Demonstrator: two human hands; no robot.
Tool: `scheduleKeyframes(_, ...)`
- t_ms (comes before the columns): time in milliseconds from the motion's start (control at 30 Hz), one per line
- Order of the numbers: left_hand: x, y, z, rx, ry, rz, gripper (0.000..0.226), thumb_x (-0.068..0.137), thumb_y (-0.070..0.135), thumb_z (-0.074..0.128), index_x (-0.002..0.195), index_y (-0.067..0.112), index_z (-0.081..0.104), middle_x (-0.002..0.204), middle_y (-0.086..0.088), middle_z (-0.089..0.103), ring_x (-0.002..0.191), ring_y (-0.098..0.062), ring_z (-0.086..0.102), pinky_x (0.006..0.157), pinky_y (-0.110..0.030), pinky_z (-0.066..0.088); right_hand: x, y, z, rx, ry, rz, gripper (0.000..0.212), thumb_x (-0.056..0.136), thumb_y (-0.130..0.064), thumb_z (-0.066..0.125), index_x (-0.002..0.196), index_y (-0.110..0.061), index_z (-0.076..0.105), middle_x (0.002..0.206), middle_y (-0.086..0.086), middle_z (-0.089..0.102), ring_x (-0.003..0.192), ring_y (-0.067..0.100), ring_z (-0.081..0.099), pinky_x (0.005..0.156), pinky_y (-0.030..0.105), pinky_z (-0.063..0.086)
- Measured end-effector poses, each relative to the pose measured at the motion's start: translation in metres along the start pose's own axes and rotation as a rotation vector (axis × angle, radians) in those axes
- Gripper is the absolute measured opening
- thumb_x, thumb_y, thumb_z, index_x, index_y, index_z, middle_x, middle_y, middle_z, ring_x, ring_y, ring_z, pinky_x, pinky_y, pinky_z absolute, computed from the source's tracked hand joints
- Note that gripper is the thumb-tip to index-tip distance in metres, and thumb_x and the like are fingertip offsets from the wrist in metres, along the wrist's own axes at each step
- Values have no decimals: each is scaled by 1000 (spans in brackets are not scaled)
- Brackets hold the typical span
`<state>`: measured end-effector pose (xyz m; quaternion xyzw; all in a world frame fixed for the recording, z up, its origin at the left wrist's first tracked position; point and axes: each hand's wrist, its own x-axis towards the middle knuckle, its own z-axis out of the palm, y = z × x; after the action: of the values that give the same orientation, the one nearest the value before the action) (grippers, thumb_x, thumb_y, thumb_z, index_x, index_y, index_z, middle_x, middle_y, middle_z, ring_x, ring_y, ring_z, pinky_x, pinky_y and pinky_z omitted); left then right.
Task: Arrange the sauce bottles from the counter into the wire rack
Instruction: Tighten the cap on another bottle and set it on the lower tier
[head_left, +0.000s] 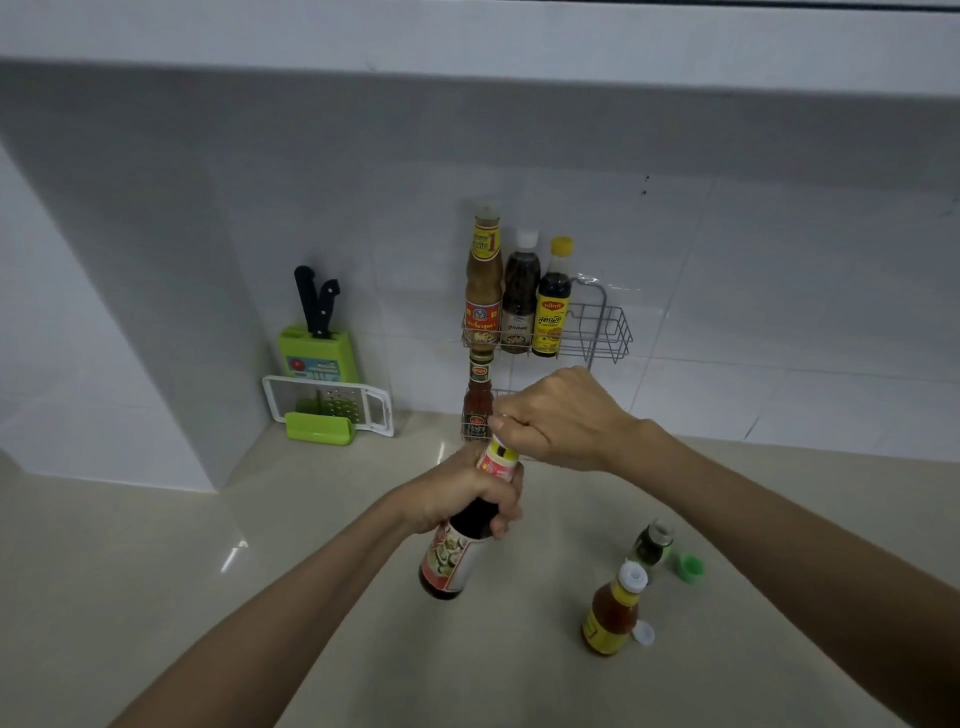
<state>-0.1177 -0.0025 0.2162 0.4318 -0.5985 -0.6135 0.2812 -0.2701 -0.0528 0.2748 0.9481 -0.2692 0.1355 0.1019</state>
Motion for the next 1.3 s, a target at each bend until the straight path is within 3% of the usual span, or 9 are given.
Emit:
scheduleKeyframes(200, 13, -18, 17, 367, 671, -97, 13, 60, 21, 68, 52, 16, 59, 47, -1, 64, 38, -14, 55, 52, -29, 48, -5, -15, 25, -85, -15, 287, 29, 100, -36, 34, 85, -21, 53, 80, 9, 62, 73, 34, 60, 56, 32, 37)
scheduleKeyframes(433, 3, -7, 0, 74, 28, 50, 13, 58, 0, 63, 51, 7, 54, 49, -10, 57, 54, -29, 52, 63, -35, 48, -3, -1, 4, 6, 35, -21, 51, 94, -49, 27, 60, -16, 48, 50, -2, 48, 43, 17, 36, 44, 24, 22)
scheduleKeyframes(567, 10, -10, 8, 200, 405, 11, 15, 61, 9, 67, 50, 12, 58, 49, -5, 62, 47, -23, 56, 59, -34, 49, 0, -12, 20, 52, 133, 332, 44, 87, -43, 22, 55, -19, 42, 52, 4, 49, 49, 24, 42, 50, 30, 28)
scheduleKeyframes(667, 17, -15, 17, 563, 747, -105, 11, 63, 27, 66, 59, 18, 61, 59, 0, 69, 55, -17, 63, 56, -27, 46, 0, -19, 33, -17, -6, 545, 35, 96, -36, 29, 78, -15, 50, 72, 8, 51, 73, 32, 58, 59, 35, 35)
scheduleKeyframes(733, 16, -21, 14, 532, 685, -108, 12, 63, 25, 66, 57, 18, 59, 58, -1, 68, 54, -18, 62, 56, -27, 46, -4, -17, 31, -7, -76, 430, 30, 100, -34, 34, 93, -14, 56, 77, 11, 56, 78, 33, 62, 60, 35, 39)
scheduleKeyframes(900, 4, -18, -4, 222, 217, 17, 21, 65, -3, 68, 54, 12, 57, 54, -11, 59, 51, -26, 56, 55, -31, 49, -9, -4, 18, 48, 38, -5, 49, 95, -49, 27, 67, -17, 51, 54, -1, 51, 45, 18, 39, 45, 24, 19)
scheduleKeyframes(1000, 9, -18, 3, 223, 392, 4, 17, 63, 5, 69, 51, 12, 58, 50, -7, 62, 45, -20, 55, 54, -30, 48, -4, -15, 24, 37, 141, 258, 49, 95, -40, 24, 68, -14, 57, 60, 6, 60, 51, 28, 53, 48, 27, 20)
scheduleKeyframes(1133, 16, -27, 11, 603, 733, -107, 15, 67, 30, 64, 57, 23, 56, 65, 0, 69, 63, -22, 63, 56, -28, 42, 5, -27, 47, -4, -51, 594, 39, 97, -32, 27, 106, -13, 61, 95, 12, 66, 89, 35, 62, 59, 35, 30)
scheduleKeyframes(1300, 20, -27, 15, 725, 901, -99, 17, 78, 38, 55, 76, 23, 62, 80, -4, 72, 79, -30, 65, 61, -30, 42, 6, -33, 45, 599, 62, 815, 33, 91, -49, 49, 79, -18, 52, 80, 4, 62, 77, 23, 55, 54, 29, 33)
